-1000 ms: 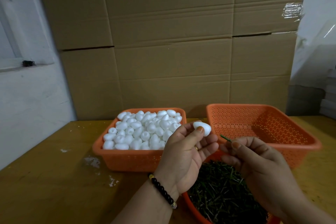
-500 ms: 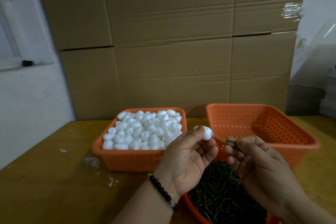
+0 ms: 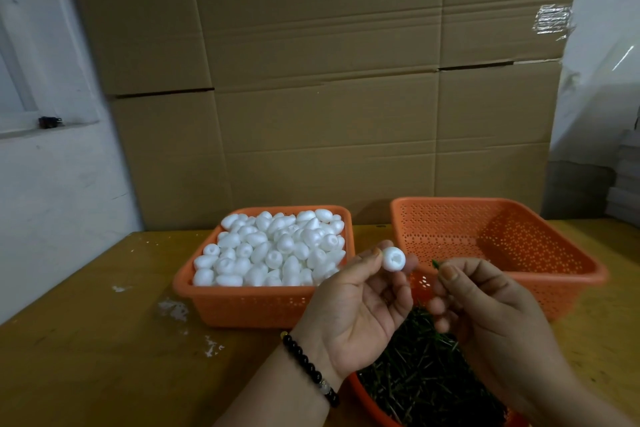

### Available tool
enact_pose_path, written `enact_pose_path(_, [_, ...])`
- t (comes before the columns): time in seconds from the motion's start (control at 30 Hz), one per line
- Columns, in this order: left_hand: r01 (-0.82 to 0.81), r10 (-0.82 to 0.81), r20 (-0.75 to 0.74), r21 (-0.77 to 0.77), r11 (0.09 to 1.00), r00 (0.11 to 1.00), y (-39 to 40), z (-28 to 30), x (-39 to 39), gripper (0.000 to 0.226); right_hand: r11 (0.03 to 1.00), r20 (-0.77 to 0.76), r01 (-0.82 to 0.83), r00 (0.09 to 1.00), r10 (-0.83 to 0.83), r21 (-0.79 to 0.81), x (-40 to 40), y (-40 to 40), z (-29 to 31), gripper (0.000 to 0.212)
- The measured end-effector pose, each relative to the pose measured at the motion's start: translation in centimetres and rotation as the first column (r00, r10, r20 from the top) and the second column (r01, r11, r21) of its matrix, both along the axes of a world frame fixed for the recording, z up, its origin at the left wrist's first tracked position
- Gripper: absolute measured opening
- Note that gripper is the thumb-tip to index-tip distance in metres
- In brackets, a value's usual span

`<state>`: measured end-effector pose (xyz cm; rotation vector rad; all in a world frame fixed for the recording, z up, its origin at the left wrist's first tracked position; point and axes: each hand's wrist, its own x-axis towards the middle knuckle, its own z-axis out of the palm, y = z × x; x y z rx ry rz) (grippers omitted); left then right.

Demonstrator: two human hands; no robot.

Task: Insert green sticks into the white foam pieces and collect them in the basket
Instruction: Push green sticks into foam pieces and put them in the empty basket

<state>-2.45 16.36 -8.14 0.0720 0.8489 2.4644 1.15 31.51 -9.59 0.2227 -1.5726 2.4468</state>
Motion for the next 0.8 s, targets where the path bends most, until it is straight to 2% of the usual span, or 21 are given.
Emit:
enact_pose_path(0.17, [-0.001, 0.001, -0.001, -0.004, 1.0, 1.0, 0.3, -0.3, 0.0, 0.019, 0.987, -0.101, 0.11, 0.99, -0.099, 0.115, 0.2, 0.1, -0.2, 0.012])
enact_pose_path(0.27, [-0.013, 0.012, -0.034, -0.037, 0.999, 0.999, 0.6, -0.5, 0.1, 0.018, 0.943, -0.208, 0.251, 0.956, -0.207, 0.216, 0.2, -0.1, -0.4, 0.016])
enact_pose_path(0.43, [-0.026, 0.025, -0.021, -0.056, 0.998, 0.999, 0.7, -0.7, 0.2, 0.013, 0.753, -0.409, 0.496, 0.852, -0.326, 0.433, 0.1, -0.2, -0.7, 0.03])
enact_pose_path(0.57, [-0.051, 0.049, -0.036, -0.086, 0.995, 0.998, 0.9, -0.8, 0.2, 0.014, 0.656, -0.507, 0.587, 0.791, -0.342, 0.474, 0.0, -0.1, -1.0, 0.023])
enact_pose_path(0.67, [-0.063, 0.059, -0.043, -0.083, 0.995, 0.997, 1.0, -0.9, 0.1, 0.017, 0.578, -0.55, 0.637, 0.758, -0.352, 0.509, -0.2, 0.1, -1.3, 0.027])
enact_pose_path(0.8, [-0.079, 0.069, -0.096, -0.103, 0.992, 0.993, 1.1, -1.3, 0.0, 0.028, 0.505, -0.621, 0.682, 0.717, -0.316, 0.53, -0.3, 0.4, -1.6, 0.019])
